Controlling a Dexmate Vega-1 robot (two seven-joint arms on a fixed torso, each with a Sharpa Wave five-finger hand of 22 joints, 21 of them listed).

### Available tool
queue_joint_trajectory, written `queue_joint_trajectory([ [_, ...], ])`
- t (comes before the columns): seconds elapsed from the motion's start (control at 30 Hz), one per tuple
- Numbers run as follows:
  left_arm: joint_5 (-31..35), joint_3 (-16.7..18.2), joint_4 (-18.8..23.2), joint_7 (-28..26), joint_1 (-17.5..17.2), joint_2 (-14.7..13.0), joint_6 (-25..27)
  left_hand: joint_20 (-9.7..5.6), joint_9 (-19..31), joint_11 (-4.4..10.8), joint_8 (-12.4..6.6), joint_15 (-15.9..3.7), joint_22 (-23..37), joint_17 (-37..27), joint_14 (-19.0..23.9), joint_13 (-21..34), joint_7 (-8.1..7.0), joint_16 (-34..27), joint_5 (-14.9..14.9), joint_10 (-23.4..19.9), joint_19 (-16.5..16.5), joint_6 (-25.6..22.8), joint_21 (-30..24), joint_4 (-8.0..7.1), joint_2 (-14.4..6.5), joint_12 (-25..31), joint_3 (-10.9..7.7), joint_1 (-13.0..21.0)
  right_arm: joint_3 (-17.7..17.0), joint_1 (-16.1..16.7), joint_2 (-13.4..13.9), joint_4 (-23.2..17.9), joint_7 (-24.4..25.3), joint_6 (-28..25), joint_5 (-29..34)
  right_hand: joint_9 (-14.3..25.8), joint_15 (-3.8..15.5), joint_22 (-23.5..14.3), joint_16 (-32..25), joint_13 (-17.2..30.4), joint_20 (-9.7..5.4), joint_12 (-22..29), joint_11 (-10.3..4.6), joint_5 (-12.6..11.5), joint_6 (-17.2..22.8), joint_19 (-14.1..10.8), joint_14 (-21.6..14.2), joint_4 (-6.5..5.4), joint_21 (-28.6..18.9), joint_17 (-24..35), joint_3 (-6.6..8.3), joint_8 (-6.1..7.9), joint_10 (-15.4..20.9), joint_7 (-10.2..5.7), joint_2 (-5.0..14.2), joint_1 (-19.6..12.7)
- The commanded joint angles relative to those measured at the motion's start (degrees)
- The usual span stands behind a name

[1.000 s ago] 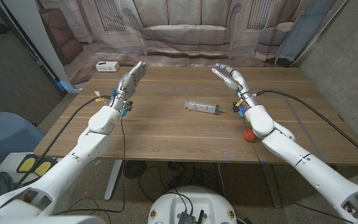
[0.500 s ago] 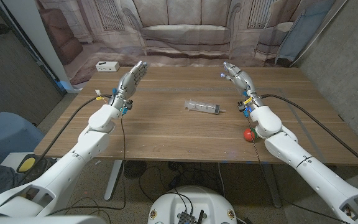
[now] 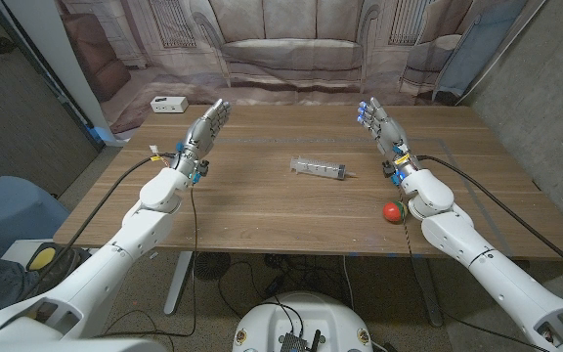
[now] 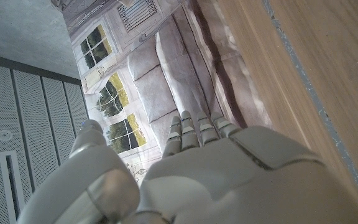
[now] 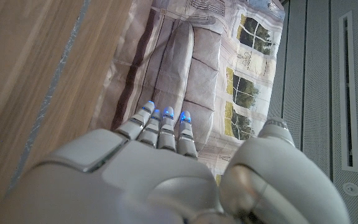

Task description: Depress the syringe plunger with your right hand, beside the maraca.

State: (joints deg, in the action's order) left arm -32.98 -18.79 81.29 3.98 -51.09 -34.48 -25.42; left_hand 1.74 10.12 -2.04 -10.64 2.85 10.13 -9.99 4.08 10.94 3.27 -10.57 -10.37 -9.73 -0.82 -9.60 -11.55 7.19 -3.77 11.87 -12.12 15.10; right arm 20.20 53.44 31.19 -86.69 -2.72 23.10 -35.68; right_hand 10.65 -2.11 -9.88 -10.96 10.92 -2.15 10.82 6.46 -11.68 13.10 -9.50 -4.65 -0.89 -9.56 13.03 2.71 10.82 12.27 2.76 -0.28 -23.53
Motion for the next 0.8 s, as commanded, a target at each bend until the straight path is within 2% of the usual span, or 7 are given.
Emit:
queue_joint_trajectory([
  [0.03,0.4,0.1,1.0,-1.7,-1.0,-0.1,1.2,0.03,0.1,-0.09,-0.02,0.16,0.2,-0.2,0.4,0.2,0.36,-0.1,0.1,-0.2,0.0,-0.1,0.1,-0.02,0.1,0.2,-0.18,0.4,-0.9,-1.0,-1.4,5.5,-7.7,0.5,-7.5,0.1,0.34,-0.1,0.1,0.0,-1.45,0.1,0.17,-0.3,0.4,-1.0,0.2,0.40,-0.9,0.0,-0.05,0.29,-0.4,0.32,0.18,0.2],
  [0.17,0.4,0.1,0.6,-2.1,-0.7,0.3,1.4,0.02,0.1,-0.36,-0.02,0.11,0.2,-0.2,0.4,0.2,0.37,-0.1,0.1,-0.3,0.0,-0.1,0.1,-0.03,0.1,0.2,-0.18,0.4,-1.2,-0.9,-1.3,5.9,-7.2,1.0,-6.9,0.1,0.37,-0.1,0.0,0.0,-1.15,0.1,-0.09,-0.3,0.1,-2.0,0.2,0.63,-1.4,-0.2,0.04,0.18,-0.6,0.37,0.25,-0.1],
  [0.47,-0.8,0.5,0.7,-2.0,-1.2,0.2,2.1,-0.04,0.1,-0.36,0.01,0.09,0.2,-0.2,0.3,0.2,0.35,-0.1,0.1,-0.2,0.0,0.0,0.1,-0.04,0.1,0.2,-0.19,0.4,-1.7,0.0,-0.6,5.6,-5.5,2.0,-5.1,0.1,0.45,0.0,0.1,0.0,-1.14,0.0,-0.10,-0.3,-0.5,-1.8,0.7,0.77,-1.3,-0.3,0.00,-0.02,-1.2,0.32,0.25,-0.1],
  [0.8,-1.2,0.7,0.2,-2.2,-1.4,0.2,2.5,-0.04,0.1,0.00,-0.01,0.14,0.2,-0.2,0.2,0.2,0.39,-0.1,0.1,0.0,-0.2,0.0,0.2,-0.05,0.1,0.1,-0.18,0.4,-1.4,-0.3,-0.8,6.3,-5.0,0.8,-5.2,0.1,0.40,0.0,0.0,0.0,-1.07,0.1,-0.12,-0.2,-0.6,-1.7,0.7,0.78,-1.3,-0.4,-0.04,0.00,-1.2,0.27,0.36,0.1],
])
